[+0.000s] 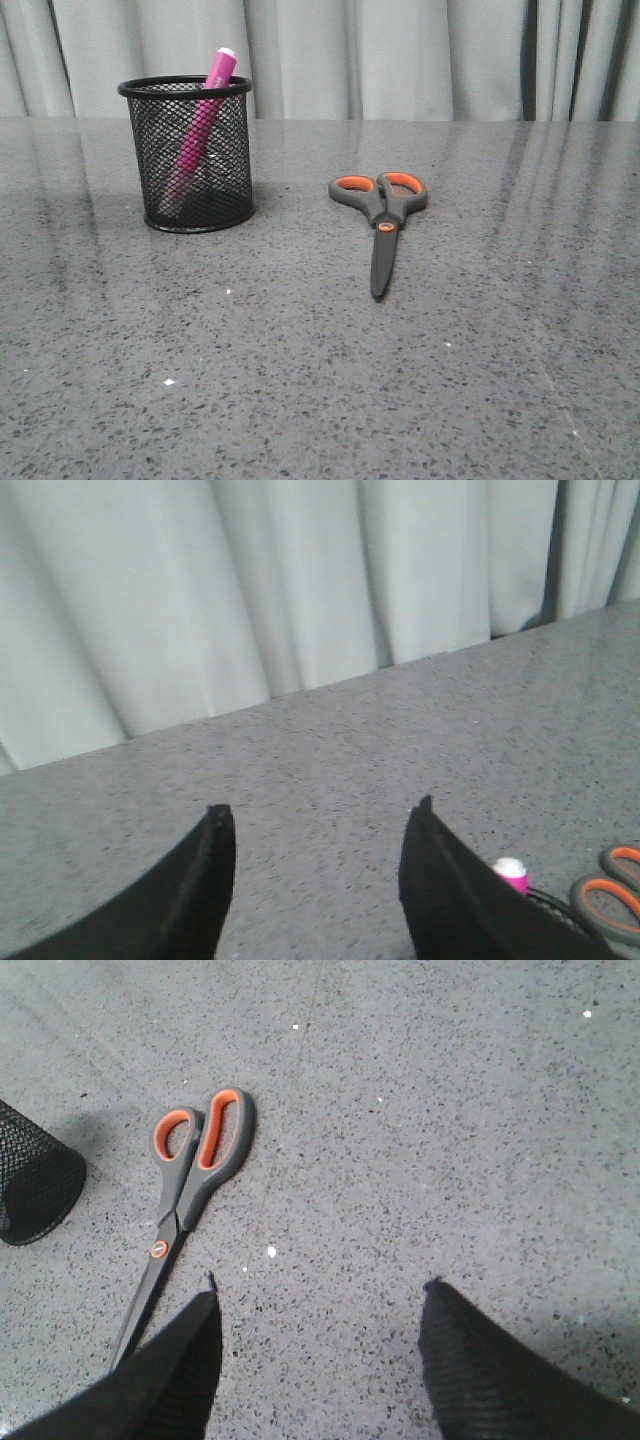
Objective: Put pen and scissors into bin
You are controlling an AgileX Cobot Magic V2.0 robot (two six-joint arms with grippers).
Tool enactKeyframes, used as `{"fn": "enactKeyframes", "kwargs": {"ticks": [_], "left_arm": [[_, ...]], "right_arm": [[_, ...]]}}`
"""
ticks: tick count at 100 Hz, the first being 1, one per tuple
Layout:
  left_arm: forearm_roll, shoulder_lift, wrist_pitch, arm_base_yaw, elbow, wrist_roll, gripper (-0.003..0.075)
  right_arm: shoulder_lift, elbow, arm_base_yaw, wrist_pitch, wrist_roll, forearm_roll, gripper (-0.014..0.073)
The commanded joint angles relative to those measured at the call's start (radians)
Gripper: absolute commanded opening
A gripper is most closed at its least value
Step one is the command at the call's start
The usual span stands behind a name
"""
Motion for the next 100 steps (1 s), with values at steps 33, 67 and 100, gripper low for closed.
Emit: {"fn": "enactKeyframes", "kwargs": {"ticks": [33,67,100], "left_arm": [[0.028,-0.142,0.053,0.084,-0.029,-0.003,0.0344],[0.065,-0.208,0.122,0.084,-0.019,-0.003,0.0344],[0.065,-0.242,0.112,0.084,-0.019,-0.003,0.0344]], "right_arm": [[0.005,-0.037,-0.007,-0.045,-0.009,0.009,0.0393],[0.005,-0.037,-0.007,-0.057,-0.009,0.009,0.0393],[0.008,-0.052,-0.007,-0.037,-0.032,0.028,0.0393]]}}
